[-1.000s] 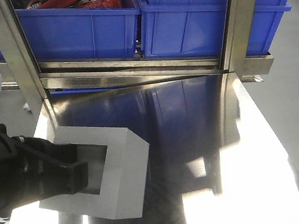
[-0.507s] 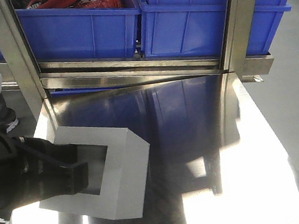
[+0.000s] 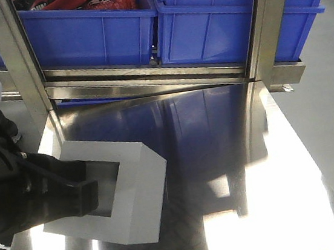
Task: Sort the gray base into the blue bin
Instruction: 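Hold the gray frame raised in the left gripper, then turn the base away from the table, carrying the frame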
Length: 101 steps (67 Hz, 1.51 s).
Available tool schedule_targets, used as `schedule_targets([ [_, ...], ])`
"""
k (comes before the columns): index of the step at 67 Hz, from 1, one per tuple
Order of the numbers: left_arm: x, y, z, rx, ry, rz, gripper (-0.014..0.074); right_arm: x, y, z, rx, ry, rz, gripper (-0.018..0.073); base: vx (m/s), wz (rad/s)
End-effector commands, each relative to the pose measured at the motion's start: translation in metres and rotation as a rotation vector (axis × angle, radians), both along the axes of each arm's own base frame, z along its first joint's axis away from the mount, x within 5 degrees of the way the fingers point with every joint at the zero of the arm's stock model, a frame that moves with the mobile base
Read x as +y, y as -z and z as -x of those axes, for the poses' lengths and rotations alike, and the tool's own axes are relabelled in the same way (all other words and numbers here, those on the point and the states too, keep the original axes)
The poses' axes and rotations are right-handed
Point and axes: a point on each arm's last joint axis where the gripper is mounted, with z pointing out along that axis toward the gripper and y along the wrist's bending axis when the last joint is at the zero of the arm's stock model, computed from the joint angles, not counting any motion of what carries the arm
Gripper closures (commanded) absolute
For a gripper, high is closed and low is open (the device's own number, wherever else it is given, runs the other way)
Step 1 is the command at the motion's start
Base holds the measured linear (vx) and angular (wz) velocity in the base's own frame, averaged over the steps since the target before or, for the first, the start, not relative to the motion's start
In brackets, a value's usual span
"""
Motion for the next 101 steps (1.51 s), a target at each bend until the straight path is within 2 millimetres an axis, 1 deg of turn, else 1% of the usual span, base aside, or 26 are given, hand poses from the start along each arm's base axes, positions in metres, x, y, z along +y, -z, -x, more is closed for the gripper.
schedule_targets([
  [1, 0.0016, -0.0174, 0.0006, -0.086, 0.023, 0.076, 0.0594, 0.0007, -0.0031, 0.0003, -0.075, -0.007, 0.02, 0.0568, 0.0, -0.01],
  [30, 0.0016, -0.0174, 0.0006, -0.086, 0.023, 0.076, 0.0594, 0.0007, -0.0031, 0.0003, -0.075, -0.007, 0.02, 0.0568, -0.1, -0.06],
  [72, 0.0015, -0.0174, 0.0007, -0.085, 0.023, 0.077, 0.0594, 0.0007, -0.0031, 0.0003, -0.075, -0.007, 0.02, 0.0568, -0.22, -0.3],
  [101, 0.0015, -0.0174, 0.0007, -0.085, 0.023, 0.077, 0.0594, 0.0007, -0.0031, 0.0003, -0.075, -0.007, 0.02, 0.0568, -0.07, -0.35],
])
